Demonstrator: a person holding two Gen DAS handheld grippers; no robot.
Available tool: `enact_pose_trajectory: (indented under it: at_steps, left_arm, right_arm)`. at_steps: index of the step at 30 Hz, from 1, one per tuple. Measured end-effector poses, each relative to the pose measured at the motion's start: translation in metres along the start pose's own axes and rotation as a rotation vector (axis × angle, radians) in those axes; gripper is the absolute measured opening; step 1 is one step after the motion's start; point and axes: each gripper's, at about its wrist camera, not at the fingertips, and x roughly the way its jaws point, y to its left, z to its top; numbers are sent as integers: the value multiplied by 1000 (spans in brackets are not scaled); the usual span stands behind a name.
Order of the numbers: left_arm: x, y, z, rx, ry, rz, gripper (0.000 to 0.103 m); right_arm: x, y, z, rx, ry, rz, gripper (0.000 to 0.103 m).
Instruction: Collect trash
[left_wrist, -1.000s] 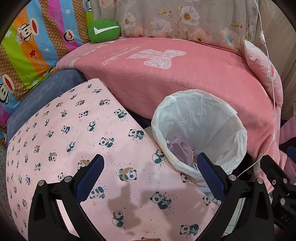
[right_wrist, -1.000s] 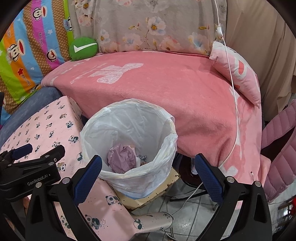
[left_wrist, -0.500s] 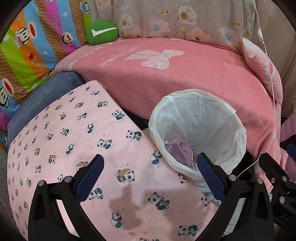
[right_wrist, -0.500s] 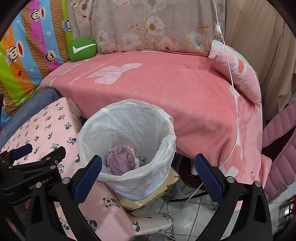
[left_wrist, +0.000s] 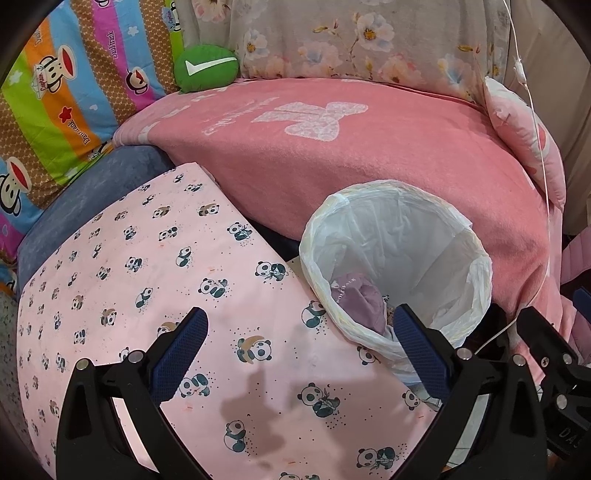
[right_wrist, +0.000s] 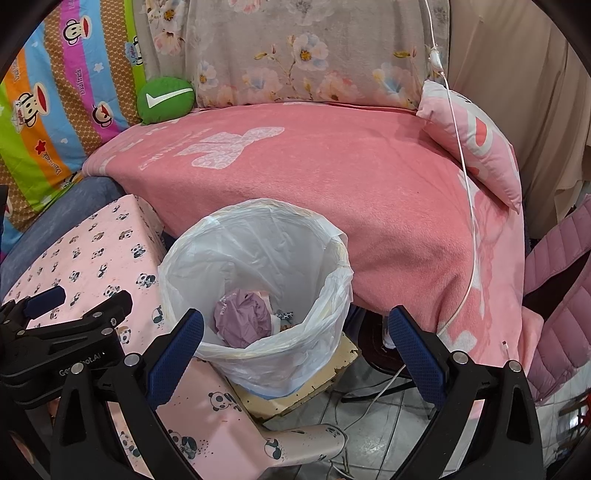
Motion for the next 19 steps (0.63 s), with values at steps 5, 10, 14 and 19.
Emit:
enact_pose_trajectory:
  at_steps: [5, 10, 14, 19]
  left_arm:
    - [0, -2, -1, 10, 11, 7, 96]
    - [0, -5, 1, 29, 9, 6, 96]
    - [2, -3, 2, 16, 18, -2, 96]
    - [-1, -2, 1, 16, -11, -1, 96]
  right_arm:
    - [-1, 3, -1, 0, -3, -1, 98]
    - [-2, 4, 0, -2, -5, -1, 98]
    - [-3, 4, 0, 1, -6, -1, 98]
    - [-2, 5, 1, 1, -4, 1, 98]
